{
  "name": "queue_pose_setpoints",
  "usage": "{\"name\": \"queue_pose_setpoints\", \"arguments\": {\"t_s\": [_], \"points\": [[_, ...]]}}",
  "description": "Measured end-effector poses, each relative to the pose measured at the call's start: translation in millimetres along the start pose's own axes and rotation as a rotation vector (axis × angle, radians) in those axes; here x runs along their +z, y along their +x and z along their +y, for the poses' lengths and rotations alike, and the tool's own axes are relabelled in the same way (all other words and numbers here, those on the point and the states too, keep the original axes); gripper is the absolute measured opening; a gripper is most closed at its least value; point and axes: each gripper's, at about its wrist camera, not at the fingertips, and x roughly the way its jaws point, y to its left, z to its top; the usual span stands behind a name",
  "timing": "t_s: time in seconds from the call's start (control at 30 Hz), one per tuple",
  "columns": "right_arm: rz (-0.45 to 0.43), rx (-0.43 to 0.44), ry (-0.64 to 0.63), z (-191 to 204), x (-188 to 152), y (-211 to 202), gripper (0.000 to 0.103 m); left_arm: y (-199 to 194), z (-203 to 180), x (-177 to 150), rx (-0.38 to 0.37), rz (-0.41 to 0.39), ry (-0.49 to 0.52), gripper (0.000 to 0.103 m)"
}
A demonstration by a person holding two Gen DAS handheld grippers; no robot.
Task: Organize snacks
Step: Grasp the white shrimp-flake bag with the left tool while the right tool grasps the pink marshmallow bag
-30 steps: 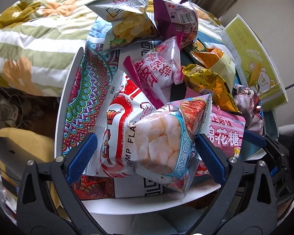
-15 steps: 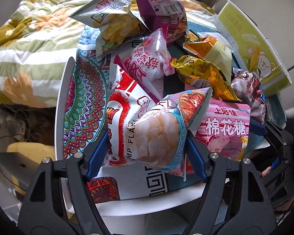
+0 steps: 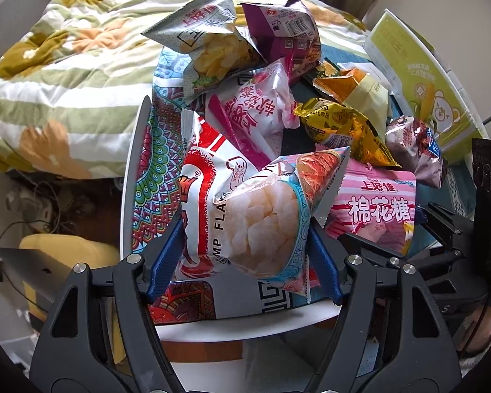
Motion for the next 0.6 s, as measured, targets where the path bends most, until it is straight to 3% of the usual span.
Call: {"name": "queue_pose_setpoints", "arguments": {"t_s": [0.27, 0.3, 0.6], "points": [[0.008, 0.012, -0.002, 0, -3, -4, 0.080, -14, 3, -5, 0.015, -0.023, -0.018, 0.069], [0.007, 0.018, -0.007, 1, -4, -6, 0.074, -17, 3, -6, 0.013, -0.027, -0.022, 0.069], [-0.030, 0.026, -0.040, 19, -6, -23, 0.066, -50, 6, -13, 0.031, -0.079, -0.053, 0.069]]}}
